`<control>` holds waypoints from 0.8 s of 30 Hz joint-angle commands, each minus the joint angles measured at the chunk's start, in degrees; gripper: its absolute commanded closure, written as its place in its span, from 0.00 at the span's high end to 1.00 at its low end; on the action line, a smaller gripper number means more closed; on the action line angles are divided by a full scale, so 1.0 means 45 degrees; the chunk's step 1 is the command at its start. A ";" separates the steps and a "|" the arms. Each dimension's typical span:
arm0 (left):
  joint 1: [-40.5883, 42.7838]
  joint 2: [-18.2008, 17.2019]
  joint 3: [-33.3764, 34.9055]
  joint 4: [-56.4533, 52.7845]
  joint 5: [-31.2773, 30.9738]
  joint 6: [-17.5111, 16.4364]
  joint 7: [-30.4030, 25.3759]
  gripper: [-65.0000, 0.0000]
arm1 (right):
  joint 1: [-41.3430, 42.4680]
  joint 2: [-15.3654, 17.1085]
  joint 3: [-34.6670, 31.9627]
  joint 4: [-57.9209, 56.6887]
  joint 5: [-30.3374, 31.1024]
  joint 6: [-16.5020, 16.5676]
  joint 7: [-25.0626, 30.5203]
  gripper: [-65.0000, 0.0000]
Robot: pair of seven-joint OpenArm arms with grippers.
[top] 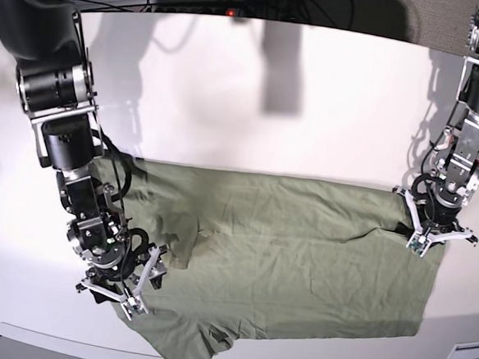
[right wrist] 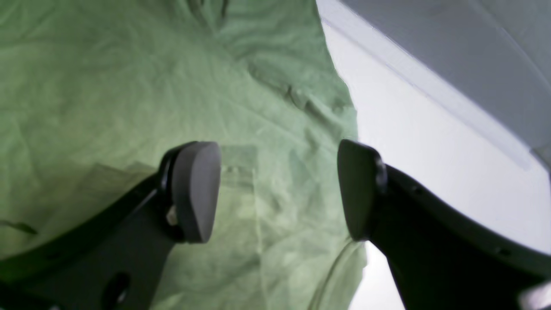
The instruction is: Fold the T-shirt properly
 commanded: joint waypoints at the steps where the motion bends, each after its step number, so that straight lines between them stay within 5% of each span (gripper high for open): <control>1: -0.0359 -0.0180 -0.0087 0.0175 -0.0044 0.0228 -0.0335 0.00 | 0.0486 0.0107 0.0083 0.0199 0.0233 -0.0151 0.0301 0.65; 12: -0.0374 -0.0185 -0.0087 0.0175 0.0398 0.0233 -0.0923 0.00 | 0.0481 0.0107 0.0083 0.0199 0.0287 -0.0151 -0.0039 0.65; 15: -0.0549 -0.0180 -0.0087 0.0160 0.1666 0.0287 -0.1360 0.33 | 0.0481 0.0107 0.0083 0.0199 0.0287 -0.0146 -0.0282 0.65; 18: -0.1059 -0.0175 -0.0087 0.0160 0.1525 0.1054 -0.0656 0.34 | 0.0481 0.0102 0.0083 0.0199 0.0291 -0.0146 -0.0418 0.65; 24: -0.2127 -0.0180 -0.0087 0.0151 0.1409 0.1088 0.1923 0.34 | 0.0476 0.0102 0.0083 0.0199 0.0291 -0.0146 -0.0583 0.65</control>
